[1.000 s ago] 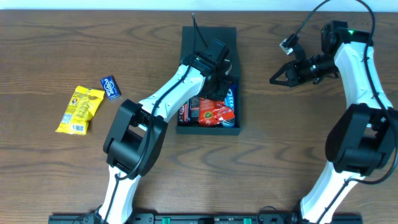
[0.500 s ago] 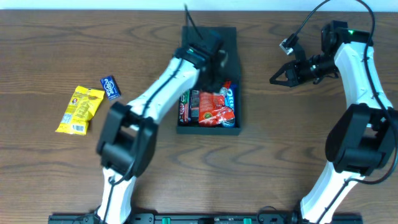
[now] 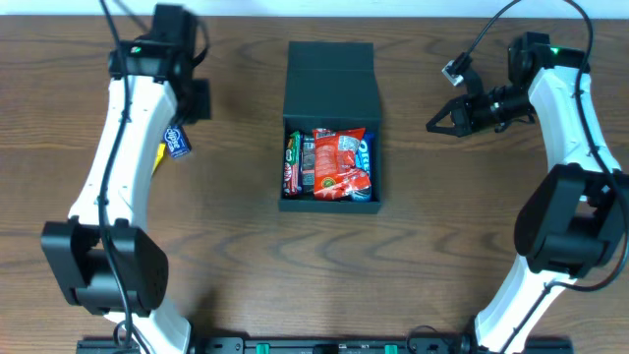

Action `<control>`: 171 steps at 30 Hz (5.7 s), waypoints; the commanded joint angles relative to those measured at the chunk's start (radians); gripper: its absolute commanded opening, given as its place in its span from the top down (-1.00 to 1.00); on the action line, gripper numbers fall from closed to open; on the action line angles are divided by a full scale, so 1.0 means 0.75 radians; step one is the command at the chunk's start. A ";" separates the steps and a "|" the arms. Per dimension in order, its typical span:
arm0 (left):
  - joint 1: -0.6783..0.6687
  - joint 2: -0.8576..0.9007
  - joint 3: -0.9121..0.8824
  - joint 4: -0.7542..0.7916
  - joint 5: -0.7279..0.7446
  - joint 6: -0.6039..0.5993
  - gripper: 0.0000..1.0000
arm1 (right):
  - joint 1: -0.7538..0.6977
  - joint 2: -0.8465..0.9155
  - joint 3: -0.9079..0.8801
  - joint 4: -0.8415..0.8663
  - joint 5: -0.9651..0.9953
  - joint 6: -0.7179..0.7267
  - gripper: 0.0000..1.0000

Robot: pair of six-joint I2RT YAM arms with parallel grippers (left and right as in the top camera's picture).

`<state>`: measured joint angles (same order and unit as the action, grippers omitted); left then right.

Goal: Pack container
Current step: 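Move the left gripper back and grasp the yellow snack bag, then carry the yellow snack bag with the left gripper into the box, then release the yellow bag and press it down into the box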

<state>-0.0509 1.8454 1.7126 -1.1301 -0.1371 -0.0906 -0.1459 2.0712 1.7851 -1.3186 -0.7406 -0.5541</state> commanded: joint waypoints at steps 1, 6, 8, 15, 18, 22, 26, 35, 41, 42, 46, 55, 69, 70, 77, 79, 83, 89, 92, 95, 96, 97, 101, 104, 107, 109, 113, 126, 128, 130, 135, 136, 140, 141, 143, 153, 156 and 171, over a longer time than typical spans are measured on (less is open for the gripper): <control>0.072 0.015 -0.099 -0.014 -0.037 0.099 0.88 | -0.004 -0.005 0.026 0.003 -0.027 -0.011 0.97; 0.175 0.015 -0.258 0.057 -0.107 0.193 0.85 | -0.004 -0.005 0.026 0.025 -0.026 0.002 0.97; 0.213 0.015 -0.292 0.095 -0.132 0.232 0.60 | -0.004 -0.005 0.026 0.036 -0.027 0.016 0.97; 0.343 0.019 -0.417 0.289 -0.091 0.494 -0.95 | -0.005 -0.005 0.026 0.043 -0.026 0.038 0.97; 0.379 0.020 -0.470 0.358 -0.068 0.542 -0.91 | -0.005 -0.005 0.026 0.043 -0.026 0.066 0.97; 0.403 0.020 -0.524 0.436 -0.050 0.614 -0.91 | -0.004 -0.005 0.026 0.044 -0.026 0.091 0.97; 0.415 0.021 -0.598 0.563 -0.049 0.663 -0.91 | -0.004 -0.005 0.026 0.043 -0.026 0.111 0.97; 0.419 0.106 -0.644 0.694 -0.030 0.709 -0.18 | -0.004 -0.005 0.026 0.042 -0.026 0.130 0.97; 0.419 0.135 -0.644 0.690 -0.031 0.609 0.48 | -0.004 -0.005 0.026 0.037 -0.026 0.130 0.97; 0.419 0.135 -0.641 0.688 -0.031 0.590 0.55 | -0.004 -0.005 0.026 0.037 -0.026 0.130 0.97; 0.417 0.135 -0.611 0.652 -0.031 0.467 0.82 | -0.004 -0.005 0.026 0.038 -0.026 0.130 0.98; 0.370 0.089 -0.317 0.365 -0.025 0.177 0.88 | -0.004 -0.005 0.026 0.054 -0.026 0.130 0.97; -0.292 -0.015 -0.001 0.306 -0.030 -0.161 0.88 | -0.038 -0.005 0.026 0.122 -0.025 0.162 0.97; -0.350 -0.006 -0.001 0.312 -0.031 -0.212 0.89 | -0.050 -0.005 0.026 0.132 -0.025 0.171 0.97; -0.624 0.087 -0.001 0.349 -0.037 -0.510 0.89 | -0.138 -0.005 0.026 0.168 -0.026 0.190 0.97; -0.674 0.121 -0.001 0.362 -0.039 -0.510 0.88 | -0.153 -0.005 0.026 0.167 -0.026 0.190 0.97; -0.747 0.190 -0.001 0.356 -0.036 -0.510 0.89 | -0.167 -0.005 0.026 0.162 -0.026 0.189 0.97; -0.814 0.208 -0.001 0.279 -0.075 -0.543 0.88 | -0.167 -0.005 0.026 0.162 -0.025 0.189 0.97; -0.815 0.211 -0.001 0.243 -0.114 -0.570 0.88 | -0.167 -0.005 0.026 0.163 -0.025 0.189 0.97; -0.815 0.214 -0.001 0.225 -0.120 -0.580 0.89 | -0.167 -0.005 0.026 0.162 -0.026 0.189 0.97; -0.815 0.216 -0.001 0.218 -0.128 -0.584 0.89 | -0.166 -0.005 0.026 0.161 -0.026 0.189 0.97; -0.815 0.224 -0.004 0.208 -0.150 -0.584 0.88 | -0.166 -0.005 0.026 0.158 -0.026 0.189 0.97; -0.814 0.263 -0.004 0.164 -0.157 -0.583 0.89 | -0.166 -0.005 0.026 0.141 -0.026 0.189 0.97; -0.814 0.296 -0.004 0.145 -0.173 -0.582 0.89 | -0.166 -0.005 0.026 0.130 -0.026 0.189 0.97; -0.814 0.307 -0.004 0.140 -0.183 -0.582 0.89 | -0.166 -0.005 0.026 0.123 -0.026 0.189 0.98; -0.814 0.306 -0.003 0.148 -0.193 -0.582 0.85 | -0.166 -0.005 0.026 0.122 -0.026 0.189 0.97; -0.814 0.299 0.006 0.150 -0.202 -0.522 -0.25 | -0.166 -0.005 0.026 0.122 -0.026 0.189 0.97; -0.814 0.107 0.170 0.176 -0.203 -0.338 0.10 | -0.166 -0.005 0.026 0.114 -0.026 0.189 0.97; -0.813 0.116 0.151 0.177 -0.202 -0.356 0.77 | -0.166 -0.005 0.026 0.112 -0.025 0.189 0.97; -0.812 0.142 0.128 0.177 -0.202 -0.381 0.88 | -0.166 -0.005 0.026 0.112 -0.025 0.189 0.97; -0.815 0.279 0.103 0.176 -0.217 -0.389 0.88 | -0.166 -0.005 0.026 0.108 -0.026 0.189 0.97; -0.815 0.312 0.103 0.176 -0.216 -0.389 0.88 | -0.166 -0.005 0.026 0.105 -0.025 0.189 0.97; -0.815 0.438 0.103 0.154 -0.213 -0.413 0.88 | -0.167 -0.005 0.026 0.092 -0.014 0.189 0.97; -0.815 0.464 0.104 0.150 -0.206 -0.413 0.88 | -0.167 -0.005 0.026 0.091 -0.005 0.189 0.98; -0.815 0.515 0.104 0.151 -0.164 -0.413 0.88 | -0.167 -0.005 0.026 0.092 0.010 0.189 0.97; -0.812 0.518 0.116 0.144 -0.142 -0.397 0.89 | -0.166 -0.005 0.026 0.106 0.014 0.189 0.97; -0.812 0.450 0.140 0.131 -0.153 -0.397 0.88 | -0.167 -0.005 0.026 0.107 0.014 0.189 0.97; -0.862 0.276 0.096 0.002 -0.081 -0.396 0.88 | -0.166 -0.005 0.026 0.118 0.014 0.189 0.97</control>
<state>-0.6964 2.0029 1.8137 -1.1179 -0.2459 -0.3882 -0.2672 2.0712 1.7851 -1.2331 -0.7246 -0.4229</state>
